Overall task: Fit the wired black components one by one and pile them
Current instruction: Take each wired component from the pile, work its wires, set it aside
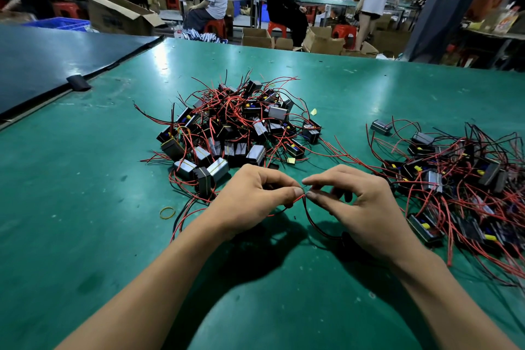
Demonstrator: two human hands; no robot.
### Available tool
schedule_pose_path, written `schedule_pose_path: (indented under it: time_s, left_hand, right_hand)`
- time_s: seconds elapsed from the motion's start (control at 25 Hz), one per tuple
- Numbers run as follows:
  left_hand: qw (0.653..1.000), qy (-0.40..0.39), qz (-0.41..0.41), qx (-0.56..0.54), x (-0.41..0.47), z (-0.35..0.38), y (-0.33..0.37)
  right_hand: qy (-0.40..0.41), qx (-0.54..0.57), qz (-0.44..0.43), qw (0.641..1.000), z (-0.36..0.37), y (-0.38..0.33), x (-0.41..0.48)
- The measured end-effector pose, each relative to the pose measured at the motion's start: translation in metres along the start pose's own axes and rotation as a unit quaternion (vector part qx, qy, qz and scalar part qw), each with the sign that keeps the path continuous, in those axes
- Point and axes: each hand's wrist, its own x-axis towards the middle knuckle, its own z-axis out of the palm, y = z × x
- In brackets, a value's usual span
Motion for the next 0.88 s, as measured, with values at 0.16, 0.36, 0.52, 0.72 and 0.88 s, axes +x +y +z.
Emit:
schedule_pose_path:
  time_s: [0.16, 0.36, 0.52, 0.72, 0.88]
  left_hand:
    - [1.0, -0.01, -0.003, 0.011, -0.0003, -0.0007, -0.0003]
    - [0.999, -0.017, 0.017, 0.035, -0.0007, 0.0004, -0.0018]
    - [0.994, -0.008, 0.046, 0.103, 0.0007, 0.0004, -0.0038]
    - [0.999, -0.014, 0.014, 0.026, -0.0001, -0.0015, -0.0057]
    - [1.0, -0.015, -0.005, -0.003, 0.0007, -0.0014, -0.0061]
  right_hand:
    - [-0.002, -0.046, -0.041, 0.998, -0.0027, 0.0024, 0.002]
    - [-0.035, -0.028, 0.061, 0.997, 0.0015, -0.0014, 0.0022]
    - [-0.102, 0.114, 0.245, 0.957, 0.0051, -0.002, 0.0046]
    - [-0.008, 0.071, 0.148, 0.986, 0.0022, -0.0066, 0.0001]
    - [0.035, 0.004, -0.004, 0.999, 0.0018, -0.0053, -0.0001]
